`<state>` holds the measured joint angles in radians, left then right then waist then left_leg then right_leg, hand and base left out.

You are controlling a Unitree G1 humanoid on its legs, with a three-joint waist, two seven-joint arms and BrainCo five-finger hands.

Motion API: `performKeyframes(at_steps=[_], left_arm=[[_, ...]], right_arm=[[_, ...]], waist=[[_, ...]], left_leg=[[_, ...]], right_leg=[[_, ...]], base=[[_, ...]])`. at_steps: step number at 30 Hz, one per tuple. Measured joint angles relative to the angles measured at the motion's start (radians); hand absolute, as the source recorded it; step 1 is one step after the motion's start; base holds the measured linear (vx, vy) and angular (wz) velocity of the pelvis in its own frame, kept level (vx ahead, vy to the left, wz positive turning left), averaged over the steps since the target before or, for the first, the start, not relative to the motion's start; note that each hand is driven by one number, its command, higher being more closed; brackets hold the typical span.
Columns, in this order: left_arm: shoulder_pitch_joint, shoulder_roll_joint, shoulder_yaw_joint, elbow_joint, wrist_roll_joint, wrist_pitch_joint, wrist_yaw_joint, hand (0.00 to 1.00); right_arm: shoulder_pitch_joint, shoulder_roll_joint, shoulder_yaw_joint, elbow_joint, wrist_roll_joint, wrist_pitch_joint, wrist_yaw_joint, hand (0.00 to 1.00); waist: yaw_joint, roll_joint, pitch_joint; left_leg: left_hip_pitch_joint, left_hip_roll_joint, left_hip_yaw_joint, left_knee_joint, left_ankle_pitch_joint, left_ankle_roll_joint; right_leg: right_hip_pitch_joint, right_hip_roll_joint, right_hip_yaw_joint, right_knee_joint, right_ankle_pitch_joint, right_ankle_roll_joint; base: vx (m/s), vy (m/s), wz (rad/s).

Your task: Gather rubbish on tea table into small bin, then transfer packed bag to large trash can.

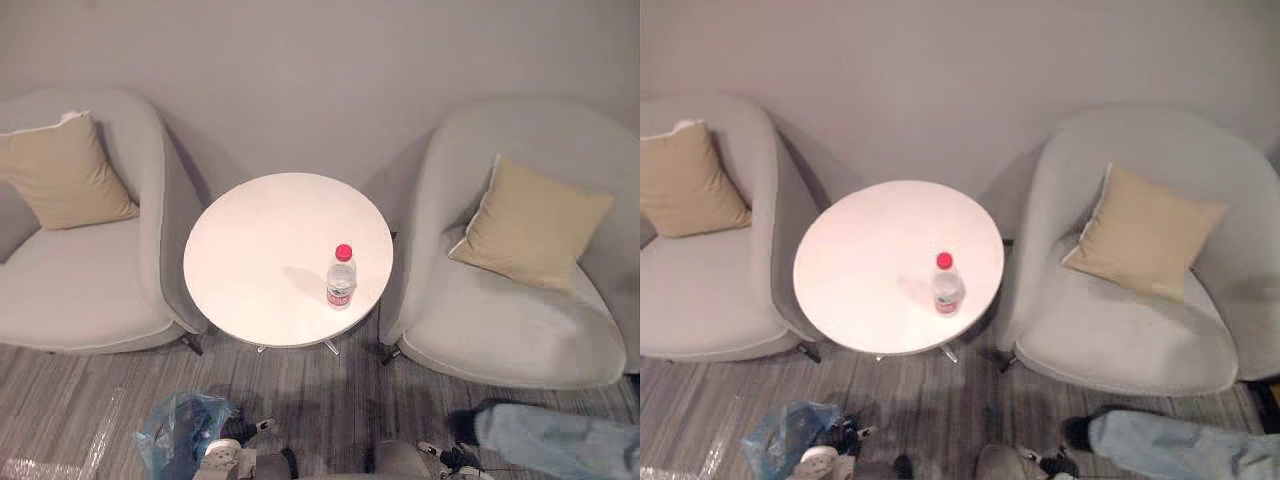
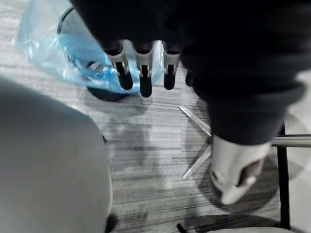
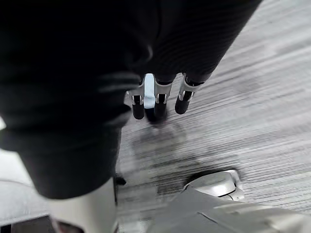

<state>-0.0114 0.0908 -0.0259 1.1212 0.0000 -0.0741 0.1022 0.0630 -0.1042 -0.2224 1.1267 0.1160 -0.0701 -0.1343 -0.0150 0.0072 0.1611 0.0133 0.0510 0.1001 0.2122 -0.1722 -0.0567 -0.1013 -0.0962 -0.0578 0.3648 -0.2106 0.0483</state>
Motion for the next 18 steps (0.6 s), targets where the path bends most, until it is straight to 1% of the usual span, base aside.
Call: performKeyframes(at_steps=[1, 2, 3, 5, 6, 8, 10, 11, 12, 14, 15, 17, 18], left_arm=[[0.004, -0.005, 0.004, 0.000, 0.000, -0.001, 0.001, 0.00], [0.010, -0.014, 0.009, 0.001, 0.000, 0.000, 0.002, 0.00], [0.014, -0.016, 0.009, 0.000, -0.001, 0.000, 0.001, 0.00], [0.015, -0.017, 0.009, 0.001, -0.001, 0.000, 0.002, 0.00], [0.015, -0.017, 0.008, 0.000, 0.000, 0.001, 0.002, 0.00], [0.015, -0.014, 0.009, 0.000, 0.002, 0.000, 0.002, 0.00], [0.012, -0.011, 0.007, -0.002, 0.006, 0.000, 0.006, 0.00], [0.011, -0.010, 0.006, -0.002, 0.008, 0.000, 0.006, 0.00], [0.010, -0.006, 0.006, -0.002, 0.018, 0.000, 0.010, 0.00], [0.008, -0.006, 0.005, -0.003, 0.022, 0.000, 0.014, 0.00], [0.007, -0.003, -0.006, -0.009, 0.035, 0.000, 0.023, 0.00], [0.007, -0.003, -0.016, -0.013, 0.038, -0.002, 0.027, 0.00], [0.007, -0.001, -0.033, -0.021, 0.038, -0.006, 0.029, 0.00]], right_arm=[[0.000, -0.006, 0.000, 0.001, 0.000, 0.000, 0.000, 0.00], [-0.006, -0.017, 0.004, 0.002, -0.013, 0.001, -0.001, 0.00], [-0.005, -0.019, 0.004, 0.002, -0.032, 0.001, -0.004, 0.00], [-0.003, -0.019, 0.012, 0.002, -0.041, 0.000, -0.006, 0.00], [-0.004, -0.019, 0.032, 0.000, -0.068, 0.000, -0.011, 0.00], [-0.008, -0.022, 0.044, -0.004, -0.079, 0.000, -0.016, 0.00], [-0.011, -0.031, 0.092, -0.031, -0.119, 0.001, -0.034, 0.00], [-0.016, -0.032, 0.103, -0.045, -0.119, 0.001, -0.035, 0.00], [-0.005, -0.032, 0.159, -0.131, -0.147, 0.002, -0.045, 0.00], [0.000, -0.035, 0.201, -0.222, -0.175, -0.001, -0.048, 0.00], [0.001, -0.037, 0.239, -0.355, -0.207, -0.006, -0.056, 0.00], [0.000, -0.040, 0.248, -0.446, -0.241, -0.021, -0.062, 0.00], [0.000, -0.055, 0.265, -0.519, -0.275, -0.034, -0.064, 0.00]], waist=[[0.002, 0.008, -0.005], [0.007, 0.022, -0.007], [0.006, 0.028, -0.007], [0.006, 0.026, -0.007], [0.006, 0.021, -0.006], [0.009, 0.021, -0.007], [0.016, 0.013, -0.007], [0.016, 0.012, -0.006], [0.015, 0.007, -0.006], [0.016, 0.004, -0.007], [0.015, -0.001, -0.007], [0.016, -0.003, -0.005], [0.020, -0.004, -0.005]], left_leg=[[0.001, 0.006, 0.001, -0.007, 0.000, 0.000], [0.017, 0.020, -0.002, -0.032, 0.005, -0.009], [0.037, 0.030, -0.006, -0.054, 0.009, -0.015], [0.060, 0.036, -0.017, -0.070, 0.013, -0.021], [0.063, 0.040, -0.032, -0.073, 0.014, -0.022], [0.061, 0.039, -0.034, -0.073, 0.015, -0.023], [0.055, 0.035, -0.051, -0.073, 0.018, -0.026], [0.054, 0.034, -0.053, -0.073, 0.019, -0.027], [0.056, 0.025, -0.056, -0.073, 0.028, -0.028], [0.054, 0.019, -0.055, -0.073, 0.035, -0.023], [0.039, 0.007, -0.056, -0.073, 0.049, -0.015], [0.033, 0.001, -0.058, -0.074, 0.058, -0.009], [0.024, -0.003, -0.060, -0.074, 0.065, -0.009]], right_leg=[[0.004, 0.007, 0.000, -0.011, 0.001, -0.001], [0.024, 0.022, -0.006, -0.036, 0.005, -0.007], [0.050, 0.034, -0.018, -0.053, 0.007, -0.010], [0.076, 0.042, -0.027, -0.070, 0.008, -0.011], [0.098, 0.046, -0.043, -0.093, 0.011, -0.016], [0.103, 0.046, -0.047, -0.104, 0.012, -0.018], [0.109, 0.044, -0.051, -0.133, 0.031, -0.021], [0.112, 0.044, -0.051, -0.138, 0.035, -0.020], [0.131, 0.039, -0.051, -0.167, 0.051, -0.014], [0.139, 0.036, -0.048, -0.188, 0.067, -0.014], [0.136, 0.025, -0.047, -0.204, 0.078, -0.007], [0.136, 0.020, -0.048, -0.220, 0.091, -0.006], [0.136, 0.018, -0.049, -0.234, 0.103, -0.004]], base=[[0.25, -0.157, 0.01], [0.15, -0.112, 0.02], [0.12, -0.106, 0.05], [0.07, -0.078, 0.17], [0.05, -0.052, 0.23], [0.02, -0.008, 0.17], [0.01, 0.035, 0.10], [0.00, 0.058, 0.06], [-0.01, 0.042, 0.02], [-0.06, 0.072, 0.00], [-0.10, 0.078, 0.07], [-0.09, 0.045, 0.13], [-0.10, 0.029, 0.13]])
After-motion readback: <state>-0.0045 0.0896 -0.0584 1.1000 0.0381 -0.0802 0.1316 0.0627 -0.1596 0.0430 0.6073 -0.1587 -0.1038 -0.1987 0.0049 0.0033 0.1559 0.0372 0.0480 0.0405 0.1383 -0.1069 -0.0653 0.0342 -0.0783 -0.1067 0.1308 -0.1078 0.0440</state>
